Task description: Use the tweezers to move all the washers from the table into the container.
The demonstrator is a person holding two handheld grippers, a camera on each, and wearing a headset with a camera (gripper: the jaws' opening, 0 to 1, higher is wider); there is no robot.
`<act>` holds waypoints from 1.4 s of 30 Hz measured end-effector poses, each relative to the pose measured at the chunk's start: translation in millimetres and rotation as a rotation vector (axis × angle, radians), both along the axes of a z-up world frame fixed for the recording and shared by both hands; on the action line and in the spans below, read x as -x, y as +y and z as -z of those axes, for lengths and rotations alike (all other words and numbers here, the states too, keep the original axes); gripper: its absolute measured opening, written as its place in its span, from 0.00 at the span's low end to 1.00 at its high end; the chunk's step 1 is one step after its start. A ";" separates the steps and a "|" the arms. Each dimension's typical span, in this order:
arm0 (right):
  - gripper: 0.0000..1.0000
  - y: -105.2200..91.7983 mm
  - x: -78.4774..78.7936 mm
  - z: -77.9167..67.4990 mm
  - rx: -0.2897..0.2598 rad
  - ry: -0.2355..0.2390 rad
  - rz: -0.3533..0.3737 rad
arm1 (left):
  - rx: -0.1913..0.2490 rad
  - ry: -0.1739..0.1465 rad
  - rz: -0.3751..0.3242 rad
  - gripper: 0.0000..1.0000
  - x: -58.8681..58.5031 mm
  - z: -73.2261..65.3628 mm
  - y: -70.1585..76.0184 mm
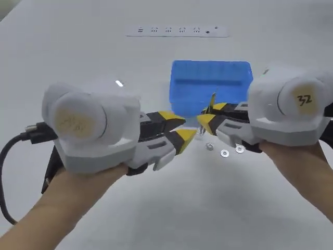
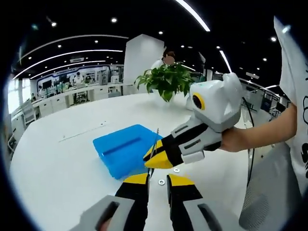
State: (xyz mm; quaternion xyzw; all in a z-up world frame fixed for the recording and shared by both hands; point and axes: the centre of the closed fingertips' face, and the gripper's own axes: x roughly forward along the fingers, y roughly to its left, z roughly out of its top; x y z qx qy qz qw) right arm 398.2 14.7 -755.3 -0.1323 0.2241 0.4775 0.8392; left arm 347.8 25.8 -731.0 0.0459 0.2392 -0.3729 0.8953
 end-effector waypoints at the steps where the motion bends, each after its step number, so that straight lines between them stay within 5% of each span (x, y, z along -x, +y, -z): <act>1: 0.01 -0.4 -1.4 -4.4 -0.004 -0.004 0.001 | -0.002 -0.001 -0.008 0.13 1.4 -0.6 1.8; 14: 0.01 -7.8 -41.9 -58.2 -0.126 -0.060 0.085 | 0.028 -0.010 -0.049 0.22 0.0 -11.0 5.7; 17: 0.01 -8.0 -53.4 -54.8 -0.116 -0.075 0.098 | 0.029 -0.005 -0.050 0.29 -1.1 -9.8 4.5; 22: 0.01 -6.8 -68.8 -22.7 -0.079 -0.029 0.108 | 0.007 -0.017 -0.083 0.47 -6.5 -7.7 6.6; 23: 0.01 -6.2 -69.6 -18.4 -0.078 -0.020 0.108 | -0.017 -0.047 -0.099 0.51 -10.1 -8.6 10.3; 27: 0.01 -2.1 -68.0 -5.3 -0.067 0.001 0.104 | -0.015 -0.032 -0.123 0.65 -11.9 -5.8 12.3; 32: 0.01 -0.7 -65.4 1.4 -0.038 0.007 0.092 | -0.015 -0.052 -0.141 0.76 -16.8 -8.7 12.0; 36: 0.02 -1.4 -57.8 -14.0 -0.064 0.002 0.092 | -0.002 -0.104 -0.128 0.81 -22.8 -23.0 6.4; 42: 0.02 -4.9 -35.1 -40.8 -0.073 -0.057 0.083 | 0.050 -0.160 -0.103 0.70 -31.4 -50.0 -6.3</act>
